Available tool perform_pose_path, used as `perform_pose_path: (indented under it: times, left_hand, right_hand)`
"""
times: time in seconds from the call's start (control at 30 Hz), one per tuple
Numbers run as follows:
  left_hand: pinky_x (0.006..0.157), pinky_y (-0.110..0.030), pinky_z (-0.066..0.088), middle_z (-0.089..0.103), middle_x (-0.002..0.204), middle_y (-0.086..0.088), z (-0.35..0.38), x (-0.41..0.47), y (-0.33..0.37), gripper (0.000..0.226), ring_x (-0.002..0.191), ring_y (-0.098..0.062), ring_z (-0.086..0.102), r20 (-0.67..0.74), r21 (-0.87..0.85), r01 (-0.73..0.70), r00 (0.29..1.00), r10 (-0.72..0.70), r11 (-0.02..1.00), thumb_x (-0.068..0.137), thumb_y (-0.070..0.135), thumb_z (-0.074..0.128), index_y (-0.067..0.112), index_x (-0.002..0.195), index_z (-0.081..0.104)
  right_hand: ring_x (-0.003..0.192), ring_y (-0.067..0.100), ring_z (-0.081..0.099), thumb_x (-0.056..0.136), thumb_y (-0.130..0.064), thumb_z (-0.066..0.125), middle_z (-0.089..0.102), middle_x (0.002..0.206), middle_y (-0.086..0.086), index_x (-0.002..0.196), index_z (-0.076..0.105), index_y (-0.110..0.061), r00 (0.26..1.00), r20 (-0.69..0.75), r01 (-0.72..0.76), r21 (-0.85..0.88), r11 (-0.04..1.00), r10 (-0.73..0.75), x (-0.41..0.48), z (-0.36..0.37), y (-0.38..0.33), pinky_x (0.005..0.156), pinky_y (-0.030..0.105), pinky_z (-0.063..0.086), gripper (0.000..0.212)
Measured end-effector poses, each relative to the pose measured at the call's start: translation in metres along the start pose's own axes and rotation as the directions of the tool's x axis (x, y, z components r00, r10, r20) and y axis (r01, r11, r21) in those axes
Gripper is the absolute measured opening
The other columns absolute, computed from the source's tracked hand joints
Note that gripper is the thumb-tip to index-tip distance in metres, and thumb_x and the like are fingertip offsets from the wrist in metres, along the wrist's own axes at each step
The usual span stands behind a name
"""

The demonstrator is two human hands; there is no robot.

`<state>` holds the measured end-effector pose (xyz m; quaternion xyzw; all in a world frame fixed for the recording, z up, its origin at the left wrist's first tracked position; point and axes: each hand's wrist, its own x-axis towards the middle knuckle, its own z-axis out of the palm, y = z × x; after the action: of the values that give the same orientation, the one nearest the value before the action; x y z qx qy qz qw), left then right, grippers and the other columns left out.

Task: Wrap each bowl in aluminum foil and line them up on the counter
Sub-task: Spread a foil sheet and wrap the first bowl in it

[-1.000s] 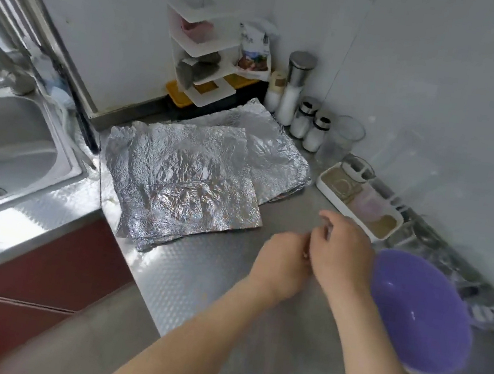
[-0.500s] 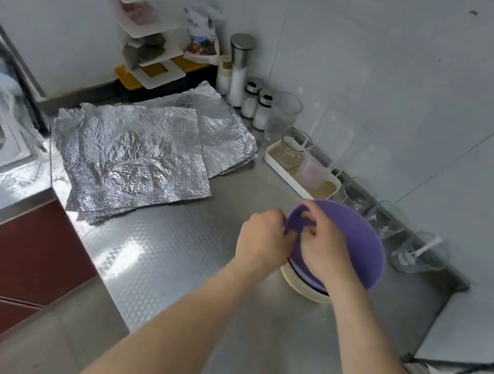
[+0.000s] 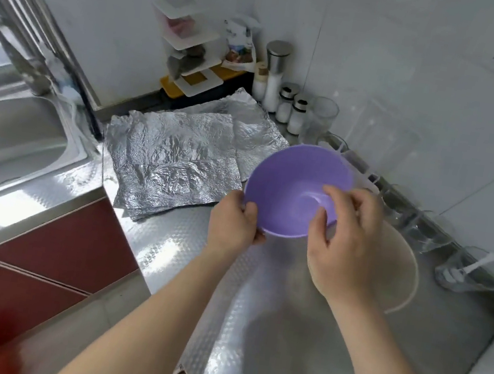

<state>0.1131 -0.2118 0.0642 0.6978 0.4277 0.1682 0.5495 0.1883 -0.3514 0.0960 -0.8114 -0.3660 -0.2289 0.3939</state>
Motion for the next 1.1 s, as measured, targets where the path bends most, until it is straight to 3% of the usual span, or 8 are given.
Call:
perform_pose_path:
  times: [0.1, 0.23, 0.3, 0.5, 0.73, 0.93, 1.0, 1.1]
  left_hand:
    - [0.042, -0.029, 0.051, 0.061, 0.069, -0.020, -0.017, 0.002, -0.016, 0.008, 0.040, -0.021, 0.060, -0.055, -0.029, 0.120, 0.991, -0.122, 0.992, 0.096, 0.005, 0.039, 0.005, 0.097, 0.048]
    - [0.064, -0.050, 0.059, 0.065, 0.067, -0.018, -0.025, 0.007, -0.059, 0.005, 0.059, -0.035, 0.068, -0.047, 0.023, 0.249, 0.968, -0.247, 0.968, 0.091, 0.022, 0.045, 0.018, 0.093, 0.046]
    - [0.071, -0.055, 0.058, 0.068, 0.079, -0.022, -0.018, 0.024, -0.106, 0.019, 0.072, -0.040, 0.069, -0.038, 0.046, 0.304, 0.953, -0.302, 0.952, 0.076, 0.039, 0.044, 0.024, 0.087, 0.044]
    - [0.067, -0.042, 0.059, 0.066, 0.056, -0.005, -0.016, -0.001, -0.059, 0.017, 0.052, -0.028, 0.066, 0.021, -0.060, 0.294, 0.956, -0.294, 0.954, 0.099, 0.023, 0.051, 0.019, 0.110, 0.039]
    - [0.067, -0.043, 0.058, 0.069, 0.064, -0.005, -0.031, 0.006, -0.066, 0.020, 0.053, -0.025, 0.069, -0.015, 0.090, 0.166, 0.986, -0.165, 0.982, 0.098, 0.022, 0.050, 0.024, 0.115, 0.040]
    - [0.058, -0.035, 0.055, 0.068, 0.062, -0.001, -0.066, 0.018, -0.075, 0.019, 0.048, -0.014, 0.066, -0.025, 0.279, 0.078, 0.997, -0.073, 0.957, 0.095, 0.017, 0.045, 0.027, 0.112, 0.045]
    - [0.056, -0.030, 0.051, 0.069, 0.063, 0.001, -0.073, 0.021, -0.077, 0.018, 0.049, -0.012, 0.067, -0.013, 0.317, 0.068, 0.998, -0.067, 0.946, 0.097, 0.019, 0.046, 0.029, 0.112, 0.043]
    - [0.055, -0.028, 0.050, 0.068, 0.069, 0.003, -0.078, 0.023, -0.081, 0.018, 0.052, -0.011, 0.067, 0.034, 0.337, 0.033, 0.998, -0.047, 0.941, 0.097, 0.023, 0.052, 0.030, 0.111, 0.043]
  right_hand:
    - [0.102, 0.037, 0.047, 0.079, -0.016, 0.066, 0.046, 0.118, 0.019, 0.131, 0.051, -0.007, 0.967, 0.161, -0.164, -0.187, 0.969, 0.195, -0.012, 0.008, 0.012, 0.080, 0.047, 0.047, 0.055]
    - [0.132, 0.041, 0.027, 0.083, -0.032, 0.067, 0.017, 0.150, 0.021, 0.151, 0.012, -0.016, 0.682, 0.499, -0.218, -0.559, 0.800, 0.535, -0.029, 0.025, 0.024, 0.091, 0.048, 0.045, 0.088]
    - [0.128, 0.040, 0.039, 0.086, -0.022, 0.061, 0.012, 0.153, 0.020, 0.151, 0.005, -0.013, 0.645, 0.534, -0.242, -0.537, 0.808, 0.547, -0.036, 0.034, 0.028, 0.093, 0.043, 0.043, 0.086]
    - [0.107, 0.041, 0.057, 0.085, -0.008, 0.056, 0.017, 0.151, 0.023, 0.149, -0.001, 0.000, 0.630, 0.526, -0.252, -0.557, 0.791, 0.571, -0.033, 0.039, 0.039, 0.076, 0.034, 0.041, 0.087]
    - [0.122, 0.041, 0.043, 0.076, -0.020, 0.071, 0.026, 0.145, 0.023, 0.148, 0.009, -0.004, 0.606, 0.442, -0.297, -0.646, 0.704, 0.661, -0.031, 0.018, 0.065, 0.093, 0.042, 0.040, 0.096]
    - [0.133, 0.037, 0.031, 0.075, -0.027, 0.068, 0.035, 0.147, 0.022, 0.144, 0.032, -0.007, 0.860, 0.362, -0.142, -0.507, 0.850, 0.360, -0.016, 0.025, 0.025, 0.095, 0.052, 0.037, 0.080]
    - [0.135, 0.036, 0.033, 0.086, -0.025, 0.060, 0.034, 0.149, 0.020, 0.148, 0.025, -0.005, 0.774, 0.499, -0.246, -0.330, 0.911, 0.389, -0.006, 0.044, 0.005, 0.103, 0.046, 0.033, 0.074]
    - [0.131, 0.035, 0.041, 0.093, -0.023, 0.054, 0.035, 0.150, 0.017, 0.153, 0.009, -0.011, 0.453, 0.703, -0.555, -0.259, 0.790, 0.548, -0.006, 0.077, -0.009, 0.101, 0.037, 0.035, 0.076]
